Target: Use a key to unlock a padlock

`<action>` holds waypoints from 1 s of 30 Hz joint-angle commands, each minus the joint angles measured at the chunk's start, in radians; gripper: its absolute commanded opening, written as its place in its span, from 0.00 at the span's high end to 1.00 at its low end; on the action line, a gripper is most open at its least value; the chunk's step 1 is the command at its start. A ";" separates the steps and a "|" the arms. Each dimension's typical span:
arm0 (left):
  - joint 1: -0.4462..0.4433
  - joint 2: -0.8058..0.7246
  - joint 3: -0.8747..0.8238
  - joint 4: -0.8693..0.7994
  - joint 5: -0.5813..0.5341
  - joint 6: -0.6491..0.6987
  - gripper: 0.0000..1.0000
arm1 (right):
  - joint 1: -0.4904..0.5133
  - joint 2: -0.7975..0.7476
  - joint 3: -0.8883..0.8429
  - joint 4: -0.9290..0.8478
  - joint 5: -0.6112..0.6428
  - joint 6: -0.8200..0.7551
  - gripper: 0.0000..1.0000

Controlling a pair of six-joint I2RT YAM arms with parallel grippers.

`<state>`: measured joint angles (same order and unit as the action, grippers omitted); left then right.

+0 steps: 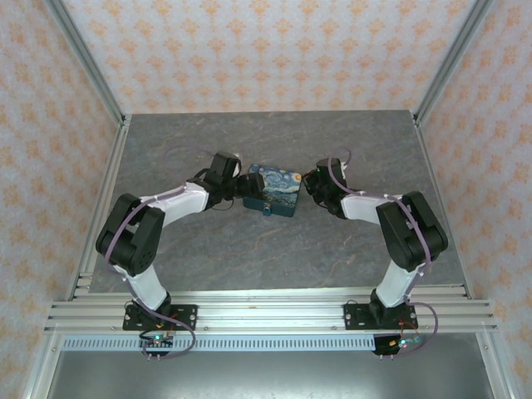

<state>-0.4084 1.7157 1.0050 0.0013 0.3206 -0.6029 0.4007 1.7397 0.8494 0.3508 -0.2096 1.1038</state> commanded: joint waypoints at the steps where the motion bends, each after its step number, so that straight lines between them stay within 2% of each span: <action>1: 0.013 -0.100 -0.060 0.033 -0.174 -0.047 0.17 | -0.027 -0.050 0.009 -0.043 -0.007 -0.053 1.00; 5: 0.011 -0.226 -0.137 0.029 -0.190 -0.020 0.11 | -0.055 -0.111 0.005 -0.076 -0.021 -0.091 1.00; 7: 0.004 -0.283 -0.165 0.016 -0.175 0.001 0.00 | -0.056 -0.135 0.012 -0.089 -0.052 -0.108 1.00; 14: -0.092 -0.365 -0.190 -0.101 -0.122 0.127 0.00 | -0.023 -0.205 0.014 -0.073 -0.153 -0.117 1.00; 19: -0.144 -0.384 -0.310 0.070 -0.045 0.089 0.00 | 0.031 -0.222 0.016 -0.047 -0.174 -0.107 1.00; 21: -0.153 -0.373 -0.347 0.142 -0.008 0.092 0.03 | 0.051 -0.214 0.012 -0.020 -0.177 -0.099 1.00; 23: -0.161 -0.342 -0.365 0.203 0.031 0.124 0.09 | 0.066 -0.197 0.006 0.019 -0.179 -0.093 1.00; 30: -0.177 -0.175 -0.351 0.372 0.102 0.161 0.14 | 0.075 -0.121 -0.032 0.205 -0.179 -0.040 1.00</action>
<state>-0.5732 1.4994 0.6434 0.2447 0.3794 -0.4839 0.4751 1.5856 0.8391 0.4496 -0.3859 1.0359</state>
